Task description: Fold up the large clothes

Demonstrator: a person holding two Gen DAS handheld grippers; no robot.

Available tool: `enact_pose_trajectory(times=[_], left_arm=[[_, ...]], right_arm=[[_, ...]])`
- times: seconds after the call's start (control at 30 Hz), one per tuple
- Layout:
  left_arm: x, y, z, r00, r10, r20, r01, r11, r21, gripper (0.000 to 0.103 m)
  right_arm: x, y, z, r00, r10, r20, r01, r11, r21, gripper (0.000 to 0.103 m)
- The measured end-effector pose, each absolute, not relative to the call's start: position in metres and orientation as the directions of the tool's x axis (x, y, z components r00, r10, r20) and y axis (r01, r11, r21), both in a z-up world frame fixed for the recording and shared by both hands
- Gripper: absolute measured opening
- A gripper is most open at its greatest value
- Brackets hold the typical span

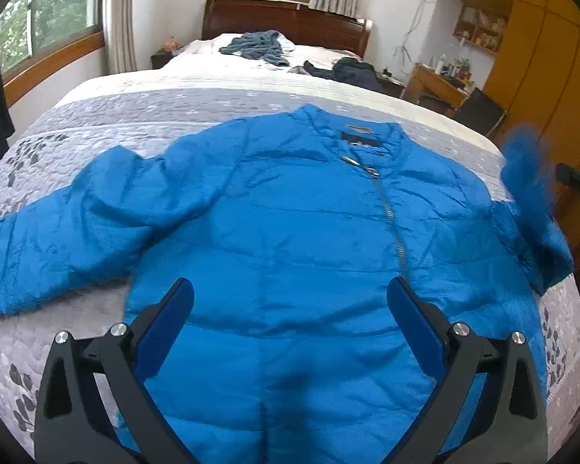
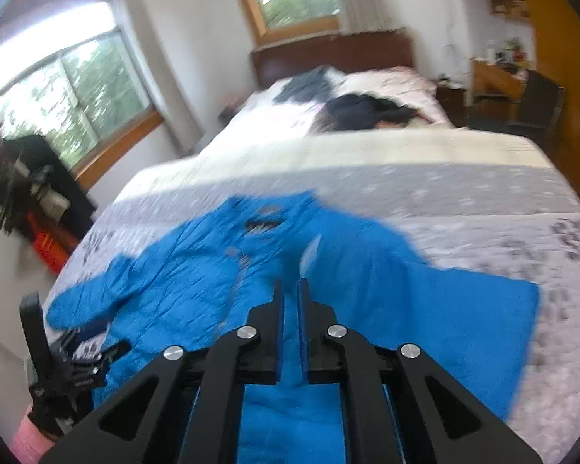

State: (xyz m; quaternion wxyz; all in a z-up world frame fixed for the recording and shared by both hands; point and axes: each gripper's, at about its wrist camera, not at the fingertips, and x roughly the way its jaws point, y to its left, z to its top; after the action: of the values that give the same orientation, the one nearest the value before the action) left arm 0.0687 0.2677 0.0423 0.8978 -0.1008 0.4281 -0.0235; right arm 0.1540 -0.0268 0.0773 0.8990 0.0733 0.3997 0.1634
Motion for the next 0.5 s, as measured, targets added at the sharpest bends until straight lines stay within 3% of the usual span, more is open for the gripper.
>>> enact_pose_trajectory(times=[0.23,0.33,0.5], left_arm=[[0.077,0.271,0.041,0.608,-0.144,-0.781,-0.04,0.977,-0.211,0.099],[0.092,0.241,0.045,0.581,-0.201,-0.789,0.028,0.973,-0.228,0.099],[0.127,0.167,0.041,0.464,-0.384,-0.798,0.149,0.922,-0.357,0.099]], right_arm=[[0.158,-0.006,0.051,0.592,0.325,-0.738,-0.229,0.945,0.232,0.016],[0.155,-0.037,0.049,0.642,0.205,-0.739,-0.124,0.979,0.163,0.028],[0.15,-0.11,0.038,0.666,0.027,-0.746,0.092,0.989,0.118,0.036]])
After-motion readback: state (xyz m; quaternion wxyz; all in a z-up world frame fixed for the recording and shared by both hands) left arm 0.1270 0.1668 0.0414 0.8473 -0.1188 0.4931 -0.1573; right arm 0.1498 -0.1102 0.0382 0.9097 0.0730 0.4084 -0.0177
